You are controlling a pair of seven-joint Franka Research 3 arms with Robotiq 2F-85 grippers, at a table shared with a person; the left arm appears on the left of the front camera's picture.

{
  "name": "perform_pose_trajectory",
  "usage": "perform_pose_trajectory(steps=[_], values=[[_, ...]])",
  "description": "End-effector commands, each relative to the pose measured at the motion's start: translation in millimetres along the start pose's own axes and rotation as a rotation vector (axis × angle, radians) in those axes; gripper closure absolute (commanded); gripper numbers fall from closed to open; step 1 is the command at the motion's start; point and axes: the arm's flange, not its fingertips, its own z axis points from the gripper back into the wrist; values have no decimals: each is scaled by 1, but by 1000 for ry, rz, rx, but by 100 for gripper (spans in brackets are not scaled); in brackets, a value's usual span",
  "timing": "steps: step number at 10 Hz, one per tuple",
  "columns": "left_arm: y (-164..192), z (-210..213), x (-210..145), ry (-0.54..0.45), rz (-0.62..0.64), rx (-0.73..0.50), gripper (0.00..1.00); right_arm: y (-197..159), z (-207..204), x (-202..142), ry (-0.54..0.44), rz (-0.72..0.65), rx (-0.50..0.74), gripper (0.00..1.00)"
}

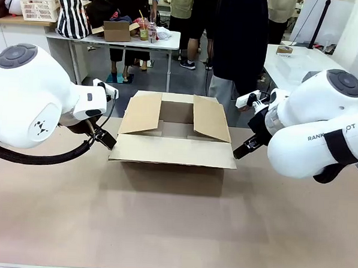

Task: Pack the gift set into the box.
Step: Place both hands on the side flaps of the Package Box and spread them outward.

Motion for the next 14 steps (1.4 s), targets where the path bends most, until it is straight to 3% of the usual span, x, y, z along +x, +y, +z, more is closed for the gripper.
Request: perform_pose_trajectory(steps=[1,6,7,8,9,10,11,12,13,14], values=[[0,0,0,0,0,0,0,0,0,0,-1,0,0,0],[0,0,0,0,0,0,0,0,0,0,0,0,0,0],[5,11,-3,60,29,-46,0,-11,21,-10,122,-28,34,0],[13,28,-8,118,43,-85,0,-23,42,-21,186,-43,119,0],[20,52,-13,156,59,-164,0,-32,72,-27,264,-63,121,0],[23,80,-14,196,77,-191,0,-38,102,-30,227,-94,136,0],[22,113,-14,126,83,-240,0,-41,132,-27,104,-185,154,0],[18,140,-13,-12,87,-305,0,-40,154,-22,-25,-250,219,0],[18,160,-13,-190,79,-422,0,-43,166,-19,-112,-331,285,0],[19,164,-12,-231,98,-381,0,-49,168,-17,-132,-443,251,0]])
